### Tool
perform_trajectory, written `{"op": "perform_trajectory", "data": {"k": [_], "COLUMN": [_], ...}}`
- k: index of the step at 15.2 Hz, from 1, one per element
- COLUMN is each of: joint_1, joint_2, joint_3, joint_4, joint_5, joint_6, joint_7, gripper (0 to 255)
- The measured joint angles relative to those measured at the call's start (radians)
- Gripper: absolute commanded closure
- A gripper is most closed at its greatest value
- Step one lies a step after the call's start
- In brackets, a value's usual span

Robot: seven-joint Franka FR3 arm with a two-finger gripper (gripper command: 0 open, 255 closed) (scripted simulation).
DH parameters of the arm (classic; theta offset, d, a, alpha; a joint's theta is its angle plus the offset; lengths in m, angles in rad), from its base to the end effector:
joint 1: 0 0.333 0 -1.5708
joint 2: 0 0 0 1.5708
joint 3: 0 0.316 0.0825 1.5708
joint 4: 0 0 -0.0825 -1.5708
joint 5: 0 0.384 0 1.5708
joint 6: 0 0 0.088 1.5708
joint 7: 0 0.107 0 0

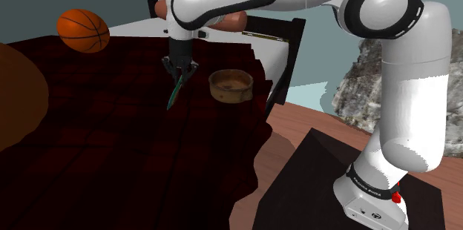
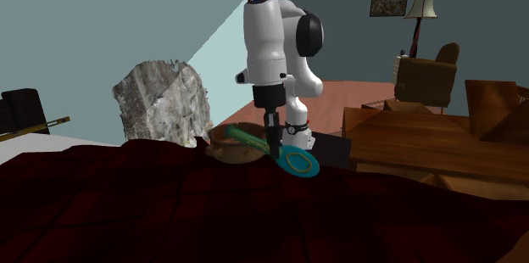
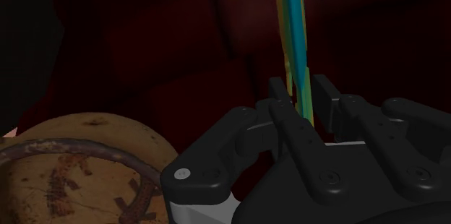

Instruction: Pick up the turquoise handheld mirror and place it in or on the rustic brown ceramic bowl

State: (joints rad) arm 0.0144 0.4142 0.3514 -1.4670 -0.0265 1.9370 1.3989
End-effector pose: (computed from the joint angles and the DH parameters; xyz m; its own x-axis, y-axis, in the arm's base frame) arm 0.6524 0.2083 0.4625 0.4927 -0.8646 -0.0982 -0.8694 -0.4844 -0.0971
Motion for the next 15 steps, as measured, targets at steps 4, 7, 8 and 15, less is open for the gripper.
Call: {"op": "perform_trajectory", "data": {"k": [4,7,8,15], "joint_1": [0.003,0.006,0.008,-0.031], "joint_2": [-0.003,-0.003,-0.001,-0.080], "joint_3": [0.002,0.002,0.003,0.002], "joint_4": [0.048,0.092,0.109,0.065], "joint_5": [0.000,0.000,-0.001,0.028], "joint_6": [-0.051,-0.094,-0.110,-0.144], "joint_7": [0.003,0.006,0.008,-0.027], "gripper": [255,255,255,255]}}
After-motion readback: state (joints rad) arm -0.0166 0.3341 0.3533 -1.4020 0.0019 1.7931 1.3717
